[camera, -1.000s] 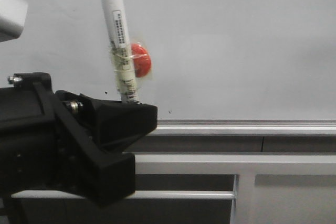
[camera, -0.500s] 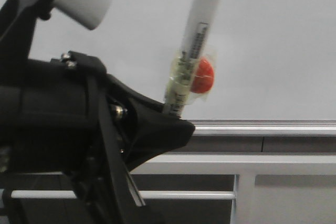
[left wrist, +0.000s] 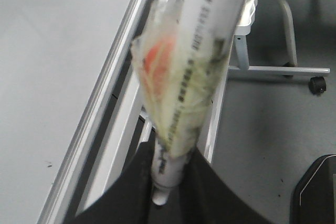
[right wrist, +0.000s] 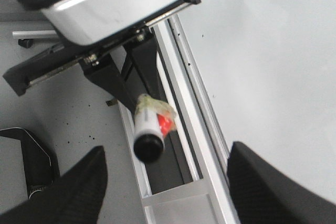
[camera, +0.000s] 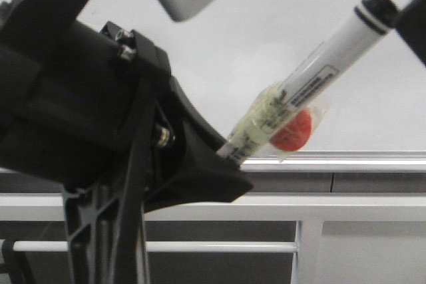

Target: Write number 1 on whiteboard

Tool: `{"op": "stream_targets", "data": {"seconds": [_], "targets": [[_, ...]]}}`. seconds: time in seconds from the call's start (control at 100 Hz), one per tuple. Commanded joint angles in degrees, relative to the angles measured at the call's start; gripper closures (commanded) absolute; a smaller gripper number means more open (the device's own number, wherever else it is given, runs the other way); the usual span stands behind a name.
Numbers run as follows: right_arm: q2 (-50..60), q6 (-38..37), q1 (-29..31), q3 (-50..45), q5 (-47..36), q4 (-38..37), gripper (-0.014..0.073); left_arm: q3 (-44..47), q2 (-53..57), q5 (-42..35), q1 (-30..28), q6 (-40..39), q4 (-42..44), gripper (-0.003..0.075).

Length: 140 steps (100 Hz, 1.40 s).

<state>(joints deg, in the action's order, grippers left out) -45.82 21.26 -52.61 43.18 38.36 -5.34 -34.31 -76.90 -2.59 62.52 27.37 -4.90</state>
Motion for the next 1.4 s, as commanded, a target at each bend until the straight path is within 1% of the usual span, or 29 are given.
{"op": "stream_targets", "data": {"seconds": [0.0, 0.17, 0.29, 0.49, 0.54, 0.67, 0.74, 1.12, 1.15, 1.19, 1.22, 1.23, 1.24, 1.25, 1.26, 1.27, 1.28, 1.33, 1.38, 1.39], "targets": [[-1.8, -0.3, -0.1, 3.0, -4.4, -0.8, 0.0156, -2.9, 1.8, -3.3, 0.0, 0.0, 0.2, 0.0741], [-5.6, -0.3, -1.2, 6.0, -3.9, -0.2, 0.0156, -5.3, 1.8, -0.8, 0.0, 0.0, 1.8, 0.0741], [-6.8, -0.3, -2.0, 6.8, -3.3, -0.2, 0.0156, -5.4, 1.8, 0.5, 0.0, 0.0, 3.7, 0.0741], [-7.3, -0.3, -2.0, 6.8, -1.5, -0.2, 0.0158, -5.4, 1.8, 0.3, 0.0, 0.0, 3.7, 0.0741], [-7.3, -0.3, -2.0, 6.8, -1.0, -0.2, 0.0179, -5.4, 1.8, 0.3, 0.0, 0.0, 3.7, 0.0741], [-7.3, -0.3, -2.0, 6.8, 0.1, -0.2, 0.0287, -5.5, 1.8, -0.1, 0.0, 0.0, 3.7, 0.0741], [-7.3, -0.3, -2.0, 6.8, 0.1, -0.2, 0.0312, -5.5, 1.8, -0.6, 0.0, 0.0, 3.7, 0.0741], [-7.3, -0.3, -2.0, 6.8, 0.5, -0.2, 0.0323, -5.5, 1.8, -1.7, 0.0, 0.0, 3.7, 0.0741], [-7.3, -0.3, -2.0, 6.8, 0.5, -0.2, 0.0336, -5.5, 1.8, -1.8, 0.0, 0.0, 3.7, 0.0741], [-7.4, -0.3, -2.0, 6.8, 0.6, -0.5, 0.0388, -5.5, 1.8, -2.1, 0.0, 0.0, 3.8, 0.0741], [-7.4, -0.1, -2.0, 6.8, 0.9, -1.0, 0.0455, -5.5, 1.8, -2.6, 0.0, 0.0, 4.2, 0.0740], [-7.4, 0.1, -2.0, 6.8, 1.0, -1.2, 0.0498, -5.5, 1.8, -2.7, 0.0, 0.0, 4.2, 0.0740], [-7.5, 0.5, -2.0, 6.8, 1.2, -1.3, 0.0521, -5.5, 1.8, -2.9, 0.0, 0.0, 4.2, 0.0740], [-7.5, 0.7, -2.0, 6.8, 1.3, -1.5, 0.0571, -5.5, 1.8, -3.2, 0.0, 0.0, 4.2, 0.0740], [-7.5, 1.1, -2.0, 6.8, 1.5, -1.6, 0.0595, -5.5, 1.8, -3.4, 0.0, 0.0, 4.2, 0.0740], [-7.5, 1.2, -2.0, 6.8, 1.6, -1.8, 0.0647, -5.5, 1.8, -3.7, 0.0, 0.0, 4.2, 0.0740], [-7.5, 1.2, -2.0, 6.8, 1.6, -2.0, 0.0671, -5.5, 1.8, -3.9, 0.0, 0.0, 4.2, 0.0738], [-7.5, 1.2, -2.0, 6.8, 1.8, -2.5, 0.0658, -5.5, 1.9, -4.5, 0.0, 0.0, 4.2, 0.0720], [-7.5, 1.2, -2.0, 6.8, 1.8, -2.9, 0.0659, -5.5, 2.0, -4.8, 0.0, 0.0, 4.2, 0.0666], [-7.5, 1.2, -2.0, 6.8, 1.8, -2.9, 0.0659, -5.5, 2.0, -4.8, 0.0, 0.0, 4.2, 0.0645]]}}
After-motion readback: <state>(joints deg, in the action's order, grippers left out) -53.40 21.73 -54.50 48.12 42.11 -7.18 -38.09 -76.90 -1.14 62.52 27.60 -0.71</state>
